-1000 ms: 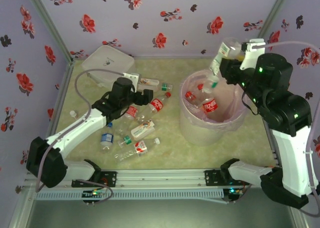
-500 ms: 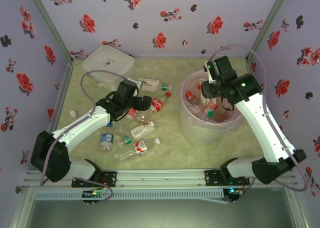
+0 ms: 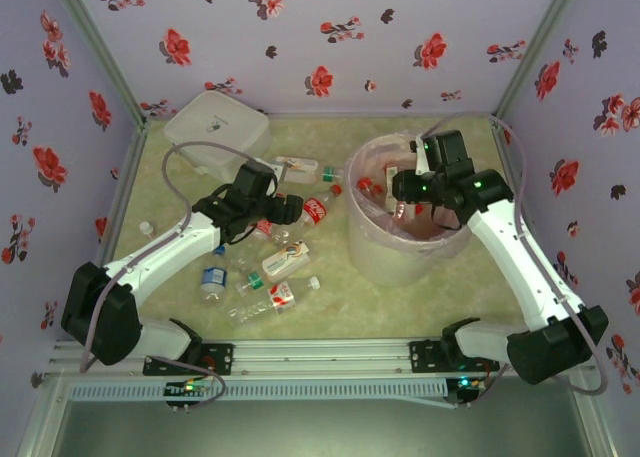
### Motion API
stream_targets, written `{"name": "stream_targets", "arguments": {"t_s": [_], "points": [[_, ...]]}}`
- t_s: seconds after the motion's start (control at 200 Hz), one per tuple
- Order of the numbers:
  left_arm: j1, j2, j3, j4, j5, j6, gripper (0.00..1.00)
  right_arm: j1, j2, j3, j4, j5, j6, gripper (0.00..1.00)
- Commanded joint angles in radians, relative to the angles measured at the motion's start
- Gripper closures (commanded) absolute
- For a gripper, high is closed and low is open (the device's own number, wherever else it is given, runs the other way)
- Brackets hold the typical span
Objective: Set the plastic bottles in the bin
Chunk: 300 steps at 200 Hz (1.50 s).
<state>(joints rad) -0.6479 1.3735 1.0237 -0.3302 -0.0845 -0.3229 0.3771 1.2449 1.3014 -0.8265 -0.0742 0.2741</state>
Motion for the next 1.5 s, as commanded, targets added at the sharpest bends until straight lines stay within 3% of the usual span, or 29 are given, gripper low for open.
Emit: {"name": "stream_targets", "arguments": {"t_s": [0.0, 0.375, 0.655, 0.89, 1.02, 1.315, 1.495], "points": [[-0.001, 0.007, -0.017, -0.023, 0.020, 0.001, 0.16, -0.003, 0.051, -0.094, -0.017, -0.047, 0.047, 0.62], [-0.002, 0.047, 0.004, -0.020, 0.026, -0.004, 0.16, -0.006, -0.042, 0.035, -0.118, 0.009, 0.034, 0.25], [0.012, 0.156, 0.090, 0.011, 0.022, -0.004, 0.11, -0.005, -0.119, 0.145, -0.176, 0.012, 0.025, 0.15], [0.125, 0.326, 0.265, -0.010, 0.045, 0.017, 0.06, -0.006, -0.173, 0.156, -0.158, 0.001, 0.036, 0.14], [0.177, 0.387, 0.331, -0.009, 0.045, -0.158, 0.04, -0.006, -0.201, 0.136, -0.125, 0.013, 0.055, 0.13], [0.210, 0.495, 0.309, 0.213, 0.099, -0.698, 0.03, -0.006, -0.221, 0.119, -0.115, 0.069, 0.045, 0.12], [0.220, 0.582, 0.300, 0.336, 0.100, -0.899, 0.03, -0.005, -0.238, 0.119, -0.128, 0.085, 0.029, 0.12]]}}
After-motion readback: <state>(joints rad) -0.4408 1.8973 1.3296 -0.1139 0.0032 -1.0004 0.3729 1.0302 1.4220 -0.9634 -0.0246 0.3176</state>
